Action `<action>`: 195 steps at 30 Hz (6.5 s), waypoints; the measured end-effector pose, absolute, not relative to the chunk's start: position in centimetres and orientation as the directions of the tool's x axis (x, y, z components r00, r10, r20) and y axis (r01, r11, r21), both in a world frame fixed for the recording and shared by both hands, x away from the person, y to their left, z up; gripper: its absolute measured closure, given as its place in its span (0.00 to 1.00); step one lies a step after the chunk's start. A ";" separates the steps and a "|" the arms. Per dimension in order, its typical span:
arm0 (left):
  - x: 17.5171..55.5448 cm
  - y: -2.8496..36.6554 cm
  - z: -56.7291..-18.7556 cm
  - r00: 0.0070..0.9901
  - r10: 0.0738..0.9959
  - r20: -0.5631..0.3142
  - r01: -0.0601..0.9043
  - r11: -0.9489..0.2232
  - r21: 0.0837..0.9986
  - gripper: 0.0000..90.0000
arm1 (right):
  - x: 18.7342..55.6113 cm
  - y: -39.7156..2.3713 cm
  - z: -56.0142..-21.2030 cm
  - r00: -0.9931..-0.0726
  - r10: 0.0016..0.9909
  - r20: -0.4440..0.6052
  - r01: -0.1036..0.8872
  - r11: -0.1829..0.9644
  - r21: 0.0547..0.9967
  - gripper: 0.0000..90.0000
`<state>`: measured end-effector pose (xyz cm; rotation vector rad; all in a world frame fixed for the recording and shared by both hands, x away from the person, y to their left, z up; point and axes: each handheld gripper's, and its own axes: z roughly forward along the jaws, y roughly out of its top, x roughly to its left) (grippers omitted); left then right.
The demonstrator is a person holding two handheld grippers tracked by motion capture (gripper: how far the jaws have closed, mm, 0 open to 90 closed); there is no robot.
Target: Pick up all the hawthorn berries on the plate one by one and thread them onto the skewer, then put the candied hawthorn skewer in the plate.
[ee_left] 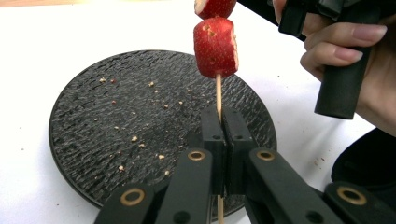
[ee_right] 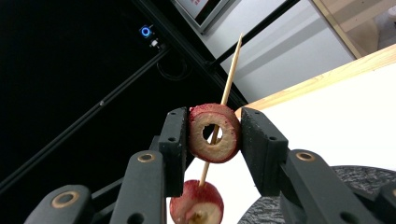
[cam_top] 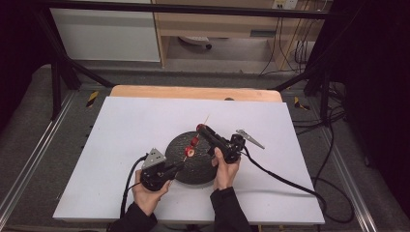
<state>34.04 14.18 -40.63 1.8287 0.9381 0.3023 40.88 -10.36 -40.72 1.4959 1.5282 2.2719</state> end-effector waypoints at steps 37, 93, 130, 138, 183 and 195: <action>34.3 15.7 -41.2 0.664 0.718 -0.212 0.469 -0.178 0.865 0.99 | 40.6 -11.3 -39.7 -0.576 0.583 0.573 0.485 -0.322 0.813 0.41; 37.6 16.9 -40.0 0.673 0.727 -0.132 0.573 -0.401 0.715 0.99 | 36.7 -24.4 -44.9 -0.663 0.735 0.144 0.545 0.341 0.766 0.02; 38.7 13.3 -41.7 0.669 0.740 -0.064 0.637 -0.527 0.562 0.99 | 35.8 -25.5 -45.2 -0.654 0.739 0.165 0.555 0.321 0.767 0.02; 38.9 12.7 -41.8 0.673 0.738 -0.053 0.635 -0.540 0.552 0.98 | 35.8 -25.5 -45.2 -0.650 0.741 0.169 0.559 0.316 0.766 0.02; 36.3 24.3 -41.7 0.685 0.728 -0.013 0.484 -0.442 0.756 0.08 | 35.9 -25.5 -45.2 -0.644 0.745 0.171 0.563 0.312 0.765 0.01; 35.0 27.8 -44.4 0.657 0.753 -0.038 0.495 -0.392 0.775 0.08 | 35.9 -25.5 -45.2 -0.646 0.745 0.166 0.565 0.322 0.760 0.01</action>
